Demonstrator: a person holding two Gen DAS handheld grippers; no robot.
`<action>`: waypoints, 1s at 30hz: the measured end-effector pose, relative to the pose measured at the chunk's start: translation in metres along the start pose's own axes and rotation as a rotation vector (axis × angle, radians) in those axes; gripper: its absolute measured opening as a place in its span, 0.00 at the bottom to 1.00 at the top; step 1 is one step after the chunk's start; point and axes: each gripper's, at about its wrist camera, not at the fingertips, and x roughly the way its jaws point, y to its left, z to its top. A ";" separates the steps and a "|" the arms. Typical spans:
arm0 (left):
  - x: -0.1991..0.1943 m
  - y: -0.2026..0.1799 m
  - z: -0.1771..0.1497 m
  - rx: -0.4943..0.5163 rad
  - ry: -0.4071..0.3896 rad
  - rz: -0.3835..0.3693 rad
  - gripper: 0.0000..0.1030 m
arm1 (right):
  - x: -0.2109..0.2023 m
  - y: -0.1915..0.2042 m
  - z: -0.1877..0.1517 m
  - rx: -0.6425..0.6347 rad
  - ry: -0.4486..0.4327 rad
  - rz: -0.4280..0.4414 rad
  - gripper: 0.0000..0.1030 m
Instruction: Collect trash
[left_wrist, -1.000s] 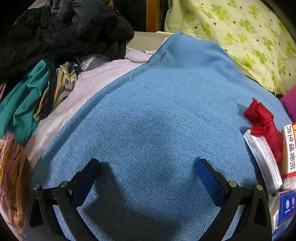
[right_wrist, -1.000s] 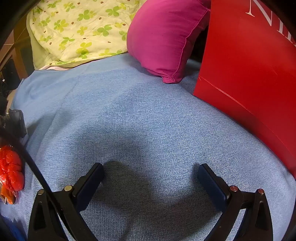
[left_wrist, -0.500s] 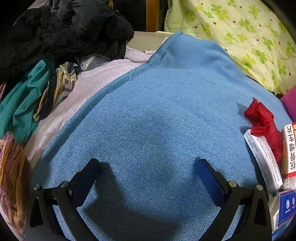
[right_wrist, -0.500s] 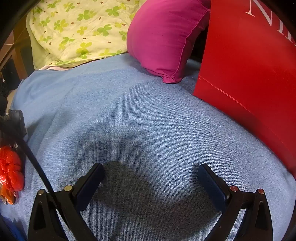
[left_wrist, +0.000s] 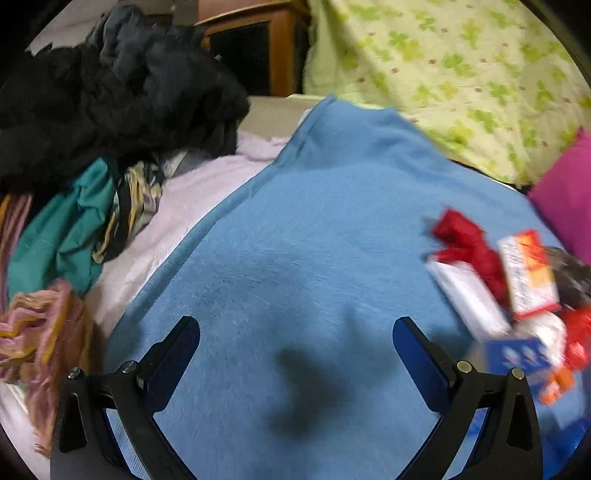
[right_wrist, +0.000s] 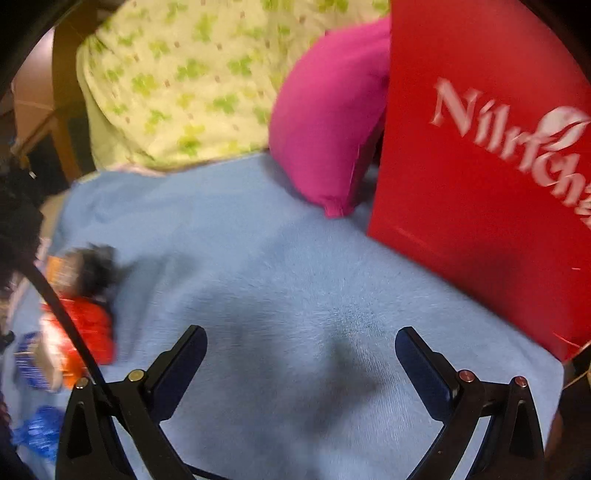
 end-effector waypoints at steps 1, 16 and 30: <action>-0.012 -0.004 -0.002 0.012 -0.005 -0.019 1.00 | -0.011 0.002 -0.003 0.014 -0.006 0.038 1.00; -0.126 -0.046 -0.052 0.120 -0.019 -0.164 1.00 | -0.114 0.061 -0.094 -0.034 0.098 0.243 1.00; -0.160 -0.061 -0.082 0.166 -0.014 -0.228 1.00 | -0.153 0.085 -0.127 -0.082 0.058 0.247 1.00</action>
